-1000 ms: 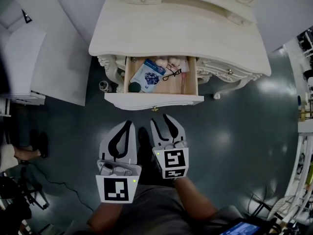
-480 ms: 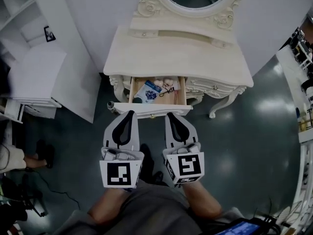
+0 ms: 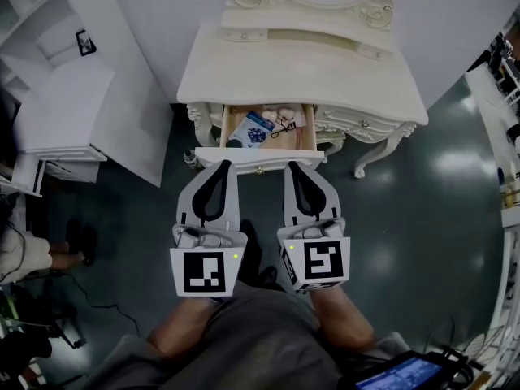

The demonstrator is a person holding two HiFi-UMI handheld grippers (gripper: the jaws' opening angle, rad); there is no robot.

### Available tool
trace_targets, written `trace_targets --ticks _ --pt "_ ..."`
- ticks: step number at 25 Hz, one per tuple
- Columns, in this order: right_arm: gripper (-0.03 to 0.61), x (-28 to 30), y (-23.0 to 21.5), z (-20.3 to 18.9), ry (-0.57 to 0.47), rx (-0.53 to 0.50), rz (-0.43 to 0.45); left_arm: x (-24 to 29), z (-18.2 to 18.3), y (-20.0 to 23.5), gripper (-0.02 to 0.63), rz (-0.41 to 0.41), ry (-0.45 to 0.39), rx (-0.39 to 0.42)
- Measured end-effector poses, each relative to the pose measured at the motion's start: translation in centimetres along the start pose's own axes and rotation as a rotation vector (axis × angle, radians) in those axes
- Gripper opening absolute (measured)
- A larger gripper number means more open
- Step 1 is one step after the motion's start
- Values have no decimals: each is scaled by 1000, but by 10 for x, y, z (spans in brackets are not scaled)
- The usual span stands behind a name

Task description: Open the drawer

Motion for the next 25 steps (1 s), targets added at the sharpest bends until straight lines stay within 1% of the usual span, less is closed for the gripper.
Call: trace_targets --ticks 4,12,15,25 --pt "12 -1 0 2 2 -8 -4 -1 0 -3 15 -17 -2 14" --pt "12 3 1 3 14 -11 -12 4 -1 0 15 -16 -1 3" --pt "12 5 1 0 10 -12 -5 6 -3 0 15 -27 4 12" --pt "12 4 -4 -3 13 -6 -24 11 -4 -6 15 -43 5 18"
Point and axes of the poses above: the fingertips, and each gripper's own axes: x forward along the fingers, y to its left, z out of its top, the point moved 6 cm from there along -x, backward along the fingers, and after that the axes turned 14 degrees about z, right-handed, at the moved point
